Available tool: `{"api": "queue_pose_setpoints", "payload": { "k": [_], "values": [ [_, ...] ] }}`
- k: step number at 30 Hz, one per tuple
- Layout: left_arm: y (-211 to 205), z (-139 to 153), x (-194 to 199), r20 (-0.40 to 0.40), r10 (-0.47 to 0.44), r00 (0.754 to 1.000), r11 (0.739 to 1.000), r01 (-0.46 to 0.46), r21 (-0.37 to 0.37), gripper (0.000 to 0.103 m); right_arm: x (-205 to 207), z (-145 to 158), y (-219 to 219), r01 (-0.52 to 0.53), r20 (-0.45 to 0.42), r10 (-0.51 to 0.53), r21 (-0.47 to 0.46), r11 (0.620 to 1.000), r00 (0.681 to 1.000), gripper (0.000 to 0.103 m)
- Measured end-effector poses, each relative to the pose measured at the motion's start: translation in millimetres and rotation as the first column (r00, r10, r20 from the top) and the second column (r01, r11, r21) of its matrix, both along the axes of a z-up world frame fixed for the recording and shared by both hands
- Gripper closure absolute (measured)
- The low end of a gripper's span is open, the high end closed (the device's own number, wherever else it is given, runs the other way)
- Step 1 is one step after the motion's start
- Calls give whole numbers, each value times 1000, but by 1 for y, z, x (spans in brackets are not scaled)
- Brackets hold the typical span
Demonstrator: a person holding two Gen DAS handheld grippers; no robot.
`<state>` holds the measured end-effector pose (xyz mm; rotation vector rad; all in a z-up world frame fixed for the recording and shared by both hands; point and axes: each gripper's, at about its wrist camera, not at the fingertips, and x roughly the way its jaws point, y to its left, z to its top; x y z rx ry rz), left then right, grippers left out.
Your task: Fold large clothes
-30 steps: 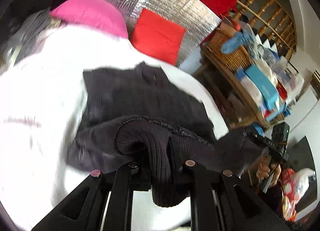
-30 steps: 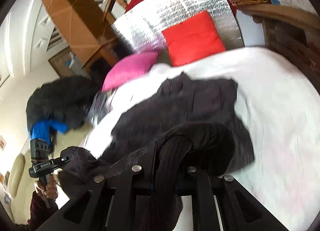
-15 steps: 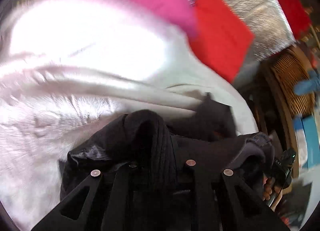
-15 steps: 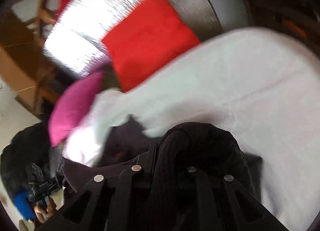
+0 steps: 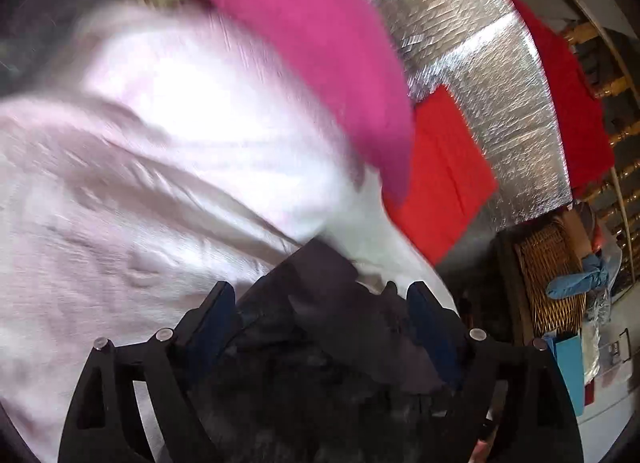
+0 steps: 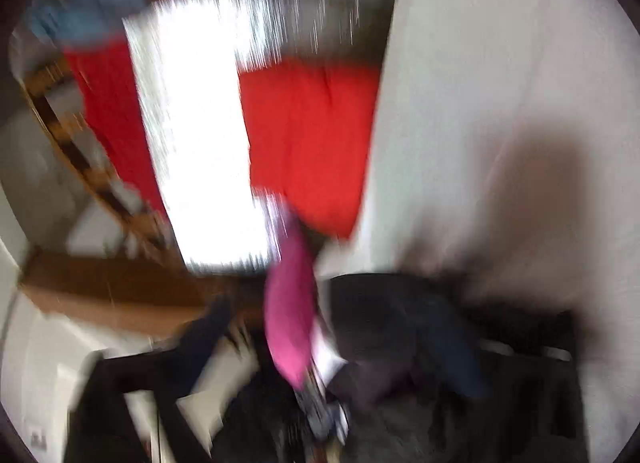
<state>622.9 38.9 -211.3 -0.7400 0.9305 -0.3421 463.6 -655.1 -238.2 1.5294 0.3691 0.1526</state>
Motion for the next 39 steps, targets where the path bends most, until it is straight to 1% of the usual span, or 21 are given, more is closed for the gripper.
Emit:
{"api": "queue_pose_setpoints", "payload": {
  "k": [1,3,5,7,10,12,15,16,19,20,22,24,26,29,30,31,32,33,34,36,39],
  "values": [
    [2,6,-11,-8,-11,1000,1000,11,19,15,-17,13,-4,-3,-13,2,-48,999,1000,0],
    [4,15,-51,-11,-48,999,998,48,43,15,-39,36,2,-59,-90,42,-202,977,995,0],
    [4,17,-101,-14,-29,999,996,30,86,15,-72,55,25,-139,-177,78,-361,922,981,0],
    [7,10,-154,-6,-15,1000,998,15,56,15,-106,57,46,-182,-172,122,-395,900,977,0],
    [-1,-18,-225,-43,-20,999,999,19,-31,14,-158,42,81,-216,-159,170,-353,910,973,0],
    [-8,-40,-241,-111,-11,994,998,4,-63,14,-182,26,105,-234,-173,186,-318,919,967,0],
    [-15,-69,-240,-228,2,974,990,-33,-135,14,-190,4,135,-274,-225,214,-284,919,951,0],
    [-13,-77,-237,-236,23,971,987,-60,-149,14,-188,-3,144,-286,-263,213,-285,915,941,0],
    [-2,-76,-227,-189,140,972,979,-165,-124,14,-173,-22,156,-265,-303,168,-315,911,938,0],
    [1,-76,-223,-179,151,972,975,-176,-135,14,-165,-27,156,-256,-323,141,-348,902,936,0],
    [0,-79,-206,-159,154,975,969,-181,-168,14,-142,-38,154,-238,-338,122,-328,914,933,0],
    [-1,-84,-193,-158,160,974,965,-188,-183,14,-127,-48,150,-199,-328,94,-303,932,940,0],
    [-5,-86,-185,-141,171,975,960,-197,-197,13,-116,-44,146,-127,-257,36,-346,930,966,0],
    [-7,-84,-180,-124,193,973,952,-216,-218,13,-103,-56,140,-83,-249,-5,-341,936,968,1],
    [-7,-85,-178,-116,209,971,947,-230,-225,15,-106,-56,140,-72,-242,-16,-348,935,970,1],
    [-7,-84,-178,-111,229,967,943,-249,-222,19,-105,-54,141,-63,-240,-27,-362,930,971,5],
    [-6,-85,-178,-110,240,964,945,-258,-202,33,-102,-52,141,-65,-259,-40,-383,922,965,25],
    [-6,-85,-179,-107,241,965,954,-256,-154,42,-106,-53,142,-73,-274,-41,-394,916,961,38],
    [-9,-81,-180,-97,232,968,963,-243,-115,46,-107,-54,141,-87,-283,-32,-398,913,958,55],
    [-14,-73,-184,-64,225,972,971,-229,-68,63,-110,-48,143,-102,-286,-26,-421,901,958,62],
    [-19,-50,-192,-4,208,978,978,-208,-3,72,-124,-22,153,-118,-265,-25,-511,851,964,68]
  ]
}}
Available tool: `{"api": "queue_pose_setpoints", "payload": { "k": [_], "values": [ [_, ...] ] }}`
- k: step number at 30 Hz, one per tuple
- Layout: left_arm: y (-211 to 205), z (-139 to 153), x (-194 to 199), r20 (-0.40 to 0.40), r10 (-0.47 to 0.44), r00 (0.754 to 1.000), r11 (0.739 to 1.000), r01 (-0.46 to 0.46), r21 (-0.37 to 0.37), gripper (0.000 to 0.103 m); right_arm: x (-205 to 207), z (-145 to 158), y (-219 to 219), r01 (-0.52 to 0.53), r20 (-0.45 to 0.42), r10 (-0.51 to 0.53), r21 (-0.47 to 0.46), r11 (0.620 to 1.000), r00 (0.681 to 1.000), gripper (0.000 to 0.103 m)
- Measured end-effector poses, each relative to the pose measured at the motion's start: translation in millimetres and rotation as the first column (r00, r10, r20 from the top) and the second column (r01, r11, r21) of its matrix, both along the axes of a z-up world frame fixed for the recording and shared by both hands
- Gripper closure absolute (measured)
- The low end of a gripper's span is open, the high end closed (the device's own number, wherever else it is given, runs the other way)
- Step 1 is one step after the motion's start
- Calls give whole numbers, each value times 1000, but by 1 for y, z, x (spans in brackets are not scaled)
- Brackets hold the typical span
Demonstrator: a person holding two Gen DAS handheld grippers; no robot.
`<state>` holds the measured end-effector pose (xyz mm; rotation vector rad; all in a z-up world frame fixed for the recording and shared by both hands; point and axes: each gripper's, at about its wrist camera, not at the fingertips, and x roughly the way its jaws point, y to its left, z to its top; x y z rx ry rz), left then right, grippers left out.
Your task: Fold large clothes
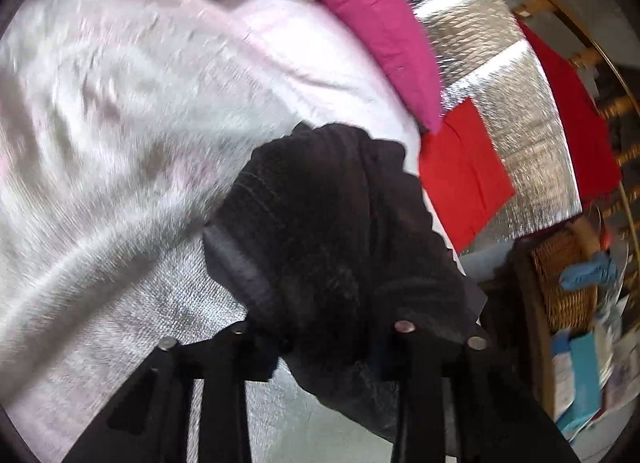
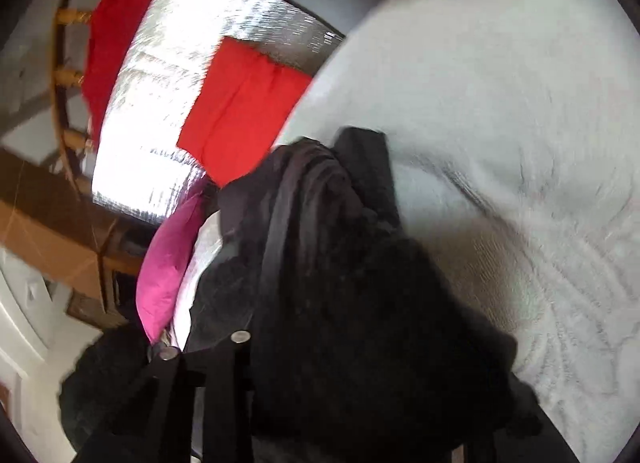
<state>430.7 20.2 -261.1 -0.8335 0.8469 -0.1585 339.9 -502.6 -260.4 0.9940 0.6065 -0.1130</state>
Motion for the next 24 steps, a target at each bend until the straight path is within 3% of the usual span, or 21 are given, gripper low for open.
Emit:
{"api": "queue_pose_setpoints", "payload": {
  "k": [3,6,10,13,14,16,18,19,21,24],
  "values": [
    [2,18,-15,-8,-29,1000,999,29,38,72,-25,21,8,-9,11,9,-20,1000,1000,69],
    [6,30,-45,-31,-103,994,992,105,75,72,-57,30,14,-53,-36,51,-54,997,998,69],
    [22,16,-100,-125,-173,977,980,183,74,70,-109,25,23,-153,-119,140,-103,983,983,69],
    [32,-2,-130,-246,-209,947,972,229,59,52,-134,16,30,-212,-186,187,-129,969,965,64],
    [38,-6,-139,-277,-204,939,972,227,54,46,-143,13,27,-225,-227,197,-105,969,954,48],
    [53,0,-160,-263,-217,940,972,233,28,43,-161,10,12,-220,-260,203,-40,975,944,39],
    [68,19,-172,-257,-219,941,964,249,91,41,-181,17,-2,-217,-250,203,-29,976,947,35],
    [75,34,-173,-230,-208,951,960,244,140,40,-192,27,-10,-207,-244,186,-62,976,952,32],
    [83,59,-171,-164,-186,969,948,221,229,23,-205,47,-25,-176,-221,139,-154,972,965,29],
    [72,86,-140,-79,-194,978,932,209,297,16,-191,74,-42,-105,-171,69,-213,971,983,19]
  ]
}}
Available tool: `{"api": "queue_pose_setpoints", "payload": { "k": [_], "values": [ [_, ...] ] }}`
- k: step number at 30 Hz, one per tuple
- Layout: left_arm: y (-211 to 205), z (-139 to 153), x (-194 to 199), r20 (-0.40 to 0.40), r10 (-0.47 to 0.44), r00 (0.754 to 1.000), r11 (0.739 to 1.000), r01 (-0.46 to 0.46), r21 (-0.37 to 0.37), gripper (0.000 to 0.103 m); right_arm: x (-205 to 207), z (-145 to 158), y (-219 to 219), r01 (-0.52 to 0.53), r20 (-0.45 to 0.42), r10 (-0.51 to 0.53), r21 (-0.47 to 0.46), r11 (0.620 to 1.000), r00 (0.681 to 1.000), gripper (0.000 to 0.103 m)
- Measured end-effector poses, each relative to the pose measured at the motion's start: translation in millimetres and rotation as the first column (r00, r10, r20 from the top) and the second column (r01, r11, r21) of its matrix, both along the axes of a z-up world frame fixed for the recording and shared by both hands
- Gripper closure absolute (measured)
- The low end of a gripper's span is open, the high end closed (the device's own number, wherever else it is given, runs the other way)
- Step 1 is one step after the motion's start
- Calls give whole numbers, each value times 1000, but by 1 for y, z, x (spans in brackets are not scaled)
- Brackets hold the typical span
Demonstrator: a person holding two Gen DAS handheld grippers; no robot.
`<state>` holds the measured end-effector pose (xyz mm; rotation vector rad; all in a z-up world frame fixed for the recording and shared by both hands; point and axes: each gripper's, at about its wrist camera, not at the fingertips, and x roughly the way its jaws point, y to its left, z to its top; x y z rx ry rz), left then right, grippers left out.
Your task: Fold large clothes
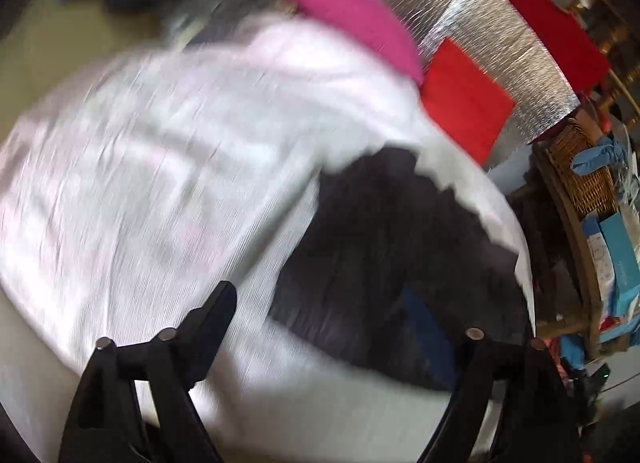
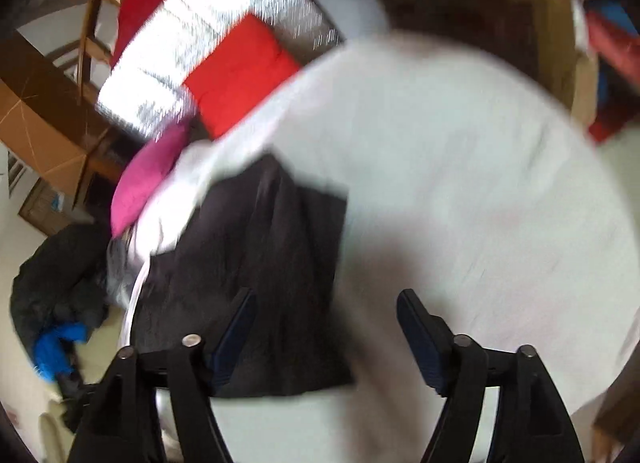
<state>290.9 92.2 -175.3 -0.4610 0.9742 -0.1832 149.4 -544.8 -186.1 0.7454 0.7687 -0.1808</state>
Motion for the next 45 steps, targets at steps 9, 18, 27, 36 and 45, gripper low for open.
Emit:
{"api": "queue_pose_setpoints", "payload": {
  "k": [9,18,27,36,45],
  "values": [
    [-60,-55,123,-107,-10,994,999,7,-32,14,161,-20,31,-92,-77,86,-78,993,993,18],
    [-107,-76,161,-131,-125,983,987,137,82,15,245,-61,20,-168,-138,160,-46,985,977,18],
    [-117,-81,170,-93,-128,987,981,140,132,68,251,-50,71,-327,-191,285,-253,911,939,77],
    [-107,-56,166,62,-65,996,998,65,-2,87,236,3,71,-118,11,133,-401,909,991,83],
    [-116,-92,191,-12,-31,999,998,32,48,64,258,-74,26,-50,-109,29,-193,980,994,83]
  ]
}}
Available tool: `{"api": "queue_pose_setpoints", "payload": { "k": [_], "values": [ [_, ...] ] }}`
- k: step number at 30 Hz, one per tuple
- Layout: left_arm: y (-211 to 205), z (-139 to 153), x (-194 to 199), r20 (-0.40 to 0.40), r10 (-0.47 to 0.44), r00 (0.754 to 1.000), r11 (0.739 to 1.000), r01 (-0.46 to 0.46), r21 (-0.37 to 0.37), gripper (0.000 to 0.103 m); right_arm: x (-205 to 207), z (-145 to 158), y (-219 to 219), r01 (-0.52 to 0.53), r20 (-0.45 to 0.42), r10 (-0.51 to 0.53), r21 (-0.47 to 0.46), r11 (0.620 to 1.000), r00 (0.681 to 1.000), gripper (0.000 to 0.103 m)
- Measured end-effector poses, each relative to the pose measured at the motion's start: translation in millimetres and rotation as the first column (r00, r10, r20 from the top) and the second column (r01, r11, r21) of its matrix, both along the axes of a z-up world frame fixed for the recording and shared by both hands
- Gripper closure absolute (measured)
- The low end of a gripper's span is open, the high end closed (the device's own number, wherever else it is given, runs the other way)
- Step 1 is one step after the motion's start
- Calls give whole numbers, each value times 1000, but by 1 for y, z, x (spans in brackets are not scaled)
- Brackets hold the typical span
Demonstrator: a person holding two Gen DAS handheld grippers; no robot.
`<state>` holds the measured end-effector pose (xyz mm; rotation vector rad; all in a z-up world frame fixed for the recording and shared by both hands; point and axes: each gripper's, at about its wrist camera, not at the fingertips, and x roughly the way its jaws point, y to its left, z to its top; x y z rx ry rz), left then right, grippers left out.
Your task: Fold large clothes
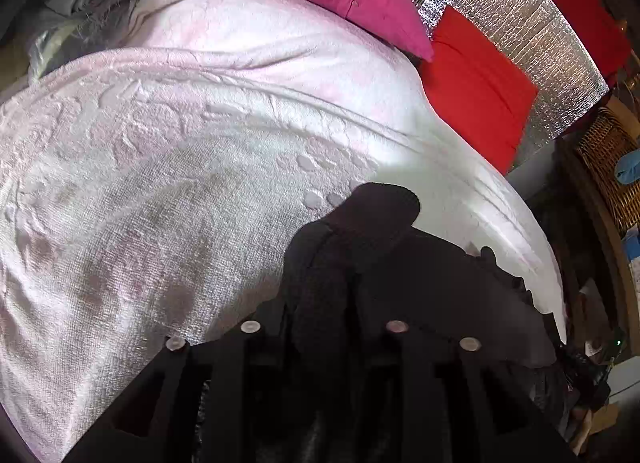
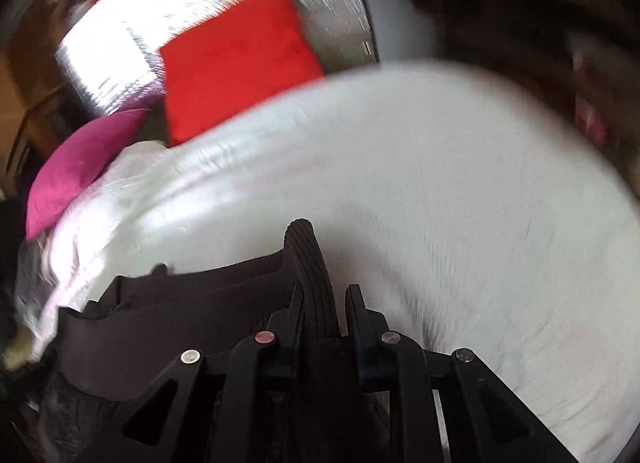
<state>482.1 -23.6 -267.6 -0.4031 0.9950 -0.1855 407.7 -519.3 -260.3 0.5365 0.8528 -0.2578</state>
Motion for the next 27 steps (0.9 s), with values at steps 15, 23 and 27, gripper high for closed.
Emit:
{"api": "queue_pose_setpoints", "payload": {
  "k": [15,23,27],
  "values": [
    [-12,71,-85,142,-37,989,997,28,65,29,-91,81,60,-102,148,114,-83,991,982,27],
    [-44,40,-137,67,-147,987,963,128,237,29,-117,59,138,-263,48,269,-102,959,962,39],
    [-56,22,-160,58,-186,981,909,150,389,27,-126,29,143,-266,-74,261,-65,962,962,39]
  ]
}}
